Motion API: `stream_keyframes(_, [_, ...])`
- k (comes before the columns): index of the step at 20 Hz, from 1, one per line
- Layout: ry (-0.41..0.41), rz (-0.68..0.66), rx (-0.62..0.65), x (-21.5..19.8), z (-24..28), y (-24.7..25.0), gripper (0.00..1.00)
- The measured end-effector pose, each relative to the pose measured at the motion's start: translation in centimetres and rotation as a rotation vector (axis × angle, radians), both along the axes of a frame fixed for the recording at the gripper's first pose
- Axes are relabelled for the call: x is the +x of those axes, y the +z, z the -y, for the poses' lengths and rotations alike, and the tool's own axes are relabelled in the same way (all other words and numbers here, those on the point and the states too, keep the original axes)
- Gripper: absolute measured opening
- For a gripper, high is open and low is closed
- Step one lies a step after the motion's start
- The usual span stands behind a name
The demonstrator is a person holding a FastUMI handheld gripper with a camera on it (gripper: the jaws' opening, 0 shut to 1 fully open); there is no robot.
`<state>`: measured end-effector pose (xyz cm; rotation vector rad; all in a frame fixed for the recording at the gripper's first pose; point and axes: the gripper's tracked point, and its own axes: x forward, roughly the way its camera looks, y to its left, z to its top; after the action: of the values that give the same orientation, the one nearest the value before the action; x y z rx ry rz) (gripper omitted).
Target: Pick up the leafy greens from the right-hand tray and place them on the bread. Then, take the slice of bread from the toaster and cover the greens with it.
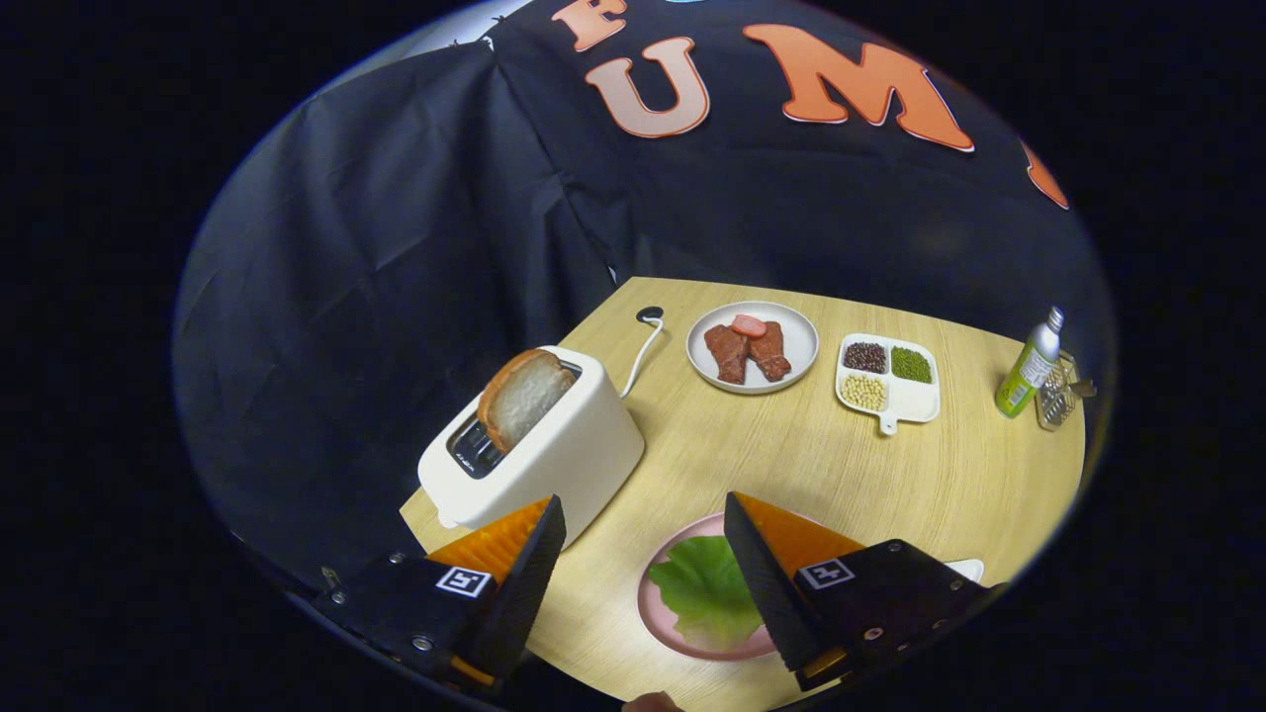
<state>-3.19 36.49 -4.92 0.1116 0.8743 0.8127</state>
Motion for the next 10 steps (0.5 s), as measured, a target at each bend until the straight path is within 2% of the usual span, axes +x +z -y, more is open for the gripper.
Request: stream_keyframes(10, [0.111, -0.06, 0.056, -0.6, -7.8, 4.2, 0.97])
